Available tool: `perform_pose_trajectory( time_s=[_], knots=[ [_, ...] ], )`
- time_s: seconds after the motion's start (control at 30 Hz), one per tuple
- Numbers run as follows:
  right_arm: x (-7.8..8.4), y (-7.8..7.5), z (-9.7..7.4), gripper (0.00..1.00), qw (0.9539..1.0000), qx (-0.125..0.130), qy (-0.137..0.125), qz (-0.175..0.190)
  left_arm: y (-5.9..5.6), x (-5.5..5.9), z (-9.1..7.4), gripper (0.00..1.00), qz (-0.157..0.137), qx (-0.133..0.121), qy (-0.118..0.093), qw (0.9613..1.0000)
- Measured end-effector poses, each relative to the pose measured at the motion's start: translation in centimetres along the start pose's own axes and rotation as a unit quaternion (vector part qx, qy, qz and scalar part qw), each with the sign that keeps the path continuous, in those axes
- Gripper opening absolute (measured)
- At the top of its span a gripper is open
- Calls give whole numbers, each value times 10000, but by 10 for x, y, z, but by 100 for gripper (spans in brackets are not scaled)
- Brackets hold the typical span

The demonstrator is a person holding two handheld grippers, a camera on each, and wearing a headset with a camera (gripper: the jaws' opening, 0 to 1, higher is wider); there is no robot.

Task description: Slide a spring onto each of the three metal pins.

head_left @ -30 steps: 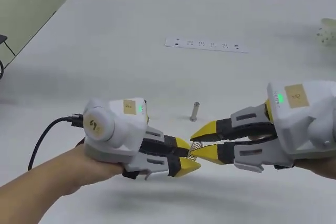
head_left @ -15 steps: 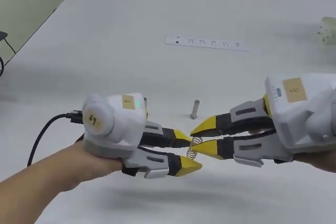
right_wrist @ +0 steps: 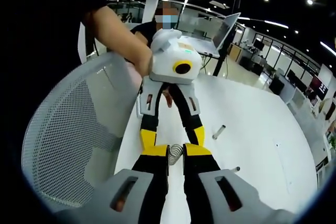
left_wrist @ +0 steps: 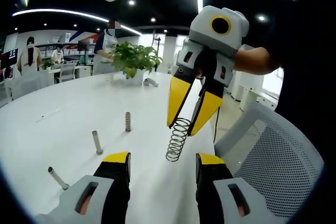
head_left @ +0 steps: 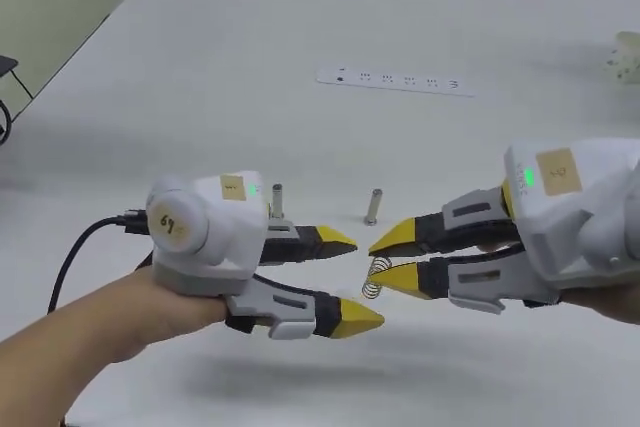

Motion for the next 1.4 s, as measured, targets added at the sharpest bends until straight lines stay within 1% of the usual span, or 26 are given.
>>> perform_pose_trajectory(
  time_s=[0.1,0.33,0.43,0.5,0.7,0.8,0.93,1.03,1.23,1.4],
  knots=[
    [0,-1,0,7,10000,37,-19,11,3,0,-3,48,-13,-90,-3,10000],
    [2,-4,0,7,9999,107,-3,-2,10,3,-12,60,-92,-326,-14,9994],
    [3,-6,-1,7,9999,161,-5,14,13,2,-16,65,-121,-414,-70,9990],
    [3,-8,-1,7,9998,199,-8,19,15,3,-19,69,-145,-478,-70,9987],
    [6,-10,-2,7,9997,256,31,17,20,5,-26,77,-186,-641,-50,9978],
    [7,-11,-2,7,9995,296,33,40,23,7,-32,82,-228,-768,-90,9967],
    [9,-11,-2,7,9995,310,54,58,27,11,-38,89,-232,-929,-40,9954],
    [12,-12,-2,7,9994,317,85,65,31,12,-43,96,-275,-1033,-62,9943],
    [13,-13,-1,7,9993,339,118,54,39,16,-55,98,-335,-1238,-120,9917],
    [13,-14,1,7,9993,336,152,22,43,18,-66,98,-410,-1385,-158,9894]
  ],
)
Point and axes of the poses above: the centre of the closed fingertips' face, and the gripper's own axes: z roughly forward along the fingers, y roughly to its left, x roughly out of its underside, the point moved 6 cm from there along -z, roughly backward along the fingers, and after that the axes turned 2 degrees about x, right-handed, at the moved point
